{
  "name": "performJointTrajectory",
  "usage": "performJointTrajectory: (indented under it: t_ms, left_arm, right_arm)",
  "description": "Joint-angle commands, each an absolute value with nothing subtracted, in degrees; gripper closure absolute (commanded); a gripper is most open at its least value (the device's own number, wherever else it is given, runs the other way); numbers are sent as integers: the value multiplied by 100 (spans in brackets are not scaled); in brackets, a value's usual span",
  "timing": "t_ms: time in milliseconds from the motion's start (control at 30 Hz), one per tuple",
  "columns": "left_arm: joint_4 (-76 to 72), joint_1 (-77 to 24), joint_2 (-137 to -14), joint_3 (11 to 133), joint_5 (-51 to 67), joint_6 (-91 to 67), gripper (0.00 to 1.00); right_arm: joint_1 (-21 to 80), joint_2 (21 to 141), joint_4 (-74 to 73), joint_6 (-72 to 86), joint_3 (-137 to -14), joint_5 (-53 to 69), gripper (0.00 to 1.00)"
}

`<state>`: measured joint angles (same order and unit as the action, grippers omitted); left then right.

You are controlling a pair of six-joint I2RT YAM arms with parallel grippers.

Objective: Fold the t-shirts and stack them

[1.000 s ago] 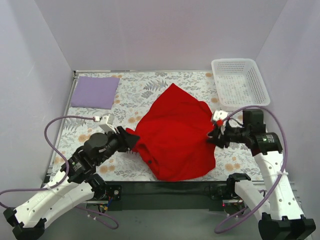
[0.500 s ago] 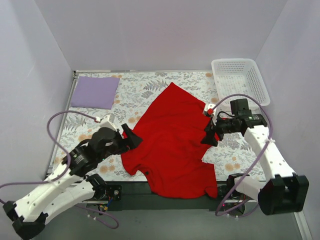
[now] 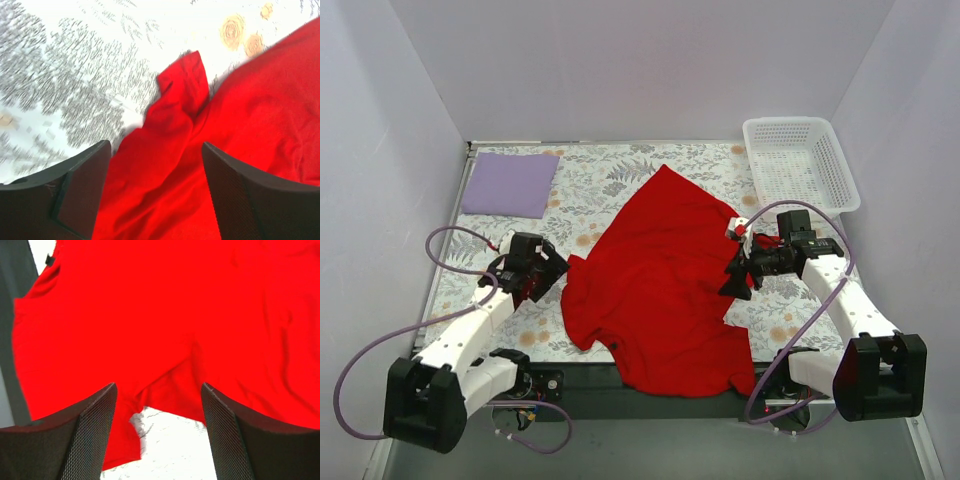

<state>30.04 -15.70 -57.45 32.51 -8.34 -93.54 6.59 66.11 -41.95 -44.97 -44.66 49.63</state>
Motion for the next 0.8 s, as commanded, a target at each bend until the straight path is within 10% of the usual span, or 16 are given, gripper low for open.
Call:
performJointTrajectory:
  t_ms: [0, 367, 567, 767]
  left_arm:
    - [2155, -1152, -6344, 3462, -123, -8992, 30]
    - [1679, -791, -8120, 3946, 755, -8324, 52]
    - [1731, -791, -8569, 4244, 959, -7919, 100]
    - [2108, -791, -8027, 4895, 186, -7428, 100]
  right_arm:
    - [528, 6609, -3780, -4518, -4342, 5256, 26]
    - [343, 6460, -3727, -4632, -4227, 5432, 26]
    - [316, 6425, -3727, -4649, -4210, 5467, 26]
    - [281, 6328, -3735, -4676, -4184, 5493, 26]
